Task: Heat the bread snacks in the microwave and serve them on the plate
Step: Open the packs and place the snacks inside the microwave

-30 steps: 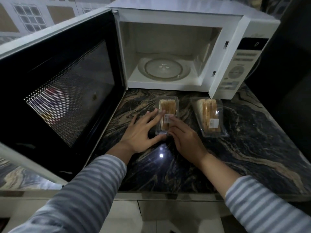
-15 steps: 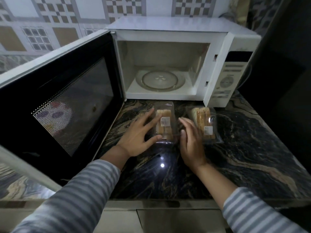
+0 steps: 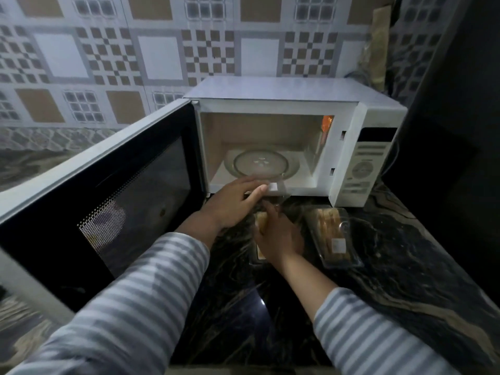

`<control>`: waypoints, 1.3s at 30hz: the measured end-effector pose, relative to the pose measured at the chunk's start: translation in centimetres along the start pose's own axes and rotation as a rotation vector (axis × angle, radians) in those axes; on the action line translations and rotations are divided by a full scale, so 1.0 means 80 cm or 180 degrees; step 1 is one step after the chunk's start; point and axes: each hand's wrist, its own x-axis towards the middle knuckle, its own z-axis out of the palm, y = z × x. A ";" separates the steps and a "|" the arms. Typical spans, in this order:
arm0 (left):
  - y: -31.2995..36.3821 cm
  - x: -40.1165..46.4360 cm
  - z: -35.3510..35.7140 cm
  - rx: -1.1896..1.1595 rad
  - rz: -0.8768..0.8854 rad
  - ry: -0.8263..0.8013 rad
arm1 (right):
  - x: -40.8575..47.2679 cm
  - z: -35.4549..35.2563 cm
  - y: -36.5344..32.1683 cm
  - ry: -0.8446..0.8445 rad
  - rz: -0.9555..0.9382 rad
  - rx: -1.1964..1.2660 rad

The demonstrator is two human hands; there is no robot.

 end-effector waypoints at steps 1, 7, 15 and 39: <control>0.002 -0.001 0.000 -0.0021 0.0034 0.0014 | 0.001 -0.001 -0.002 0.0038 -0.0031 -0.0039; 0.000 -0.005 0.000 0.0033 -0.0072 -0.0083 | 0.006 -0.015 -0.007 0.0075 0.0202 0.0011; -0.002 -0.013 0.005 0.0038 -0.0106 -0.0192 | -0.041 -0.057 0.009 0.0393 0.0313 0.0463; -0.041 -0.076 0.051 0.0456 0.0348 0.0771 | 0.028 -0.170 -0.013 0.0734 0.0178 0.0359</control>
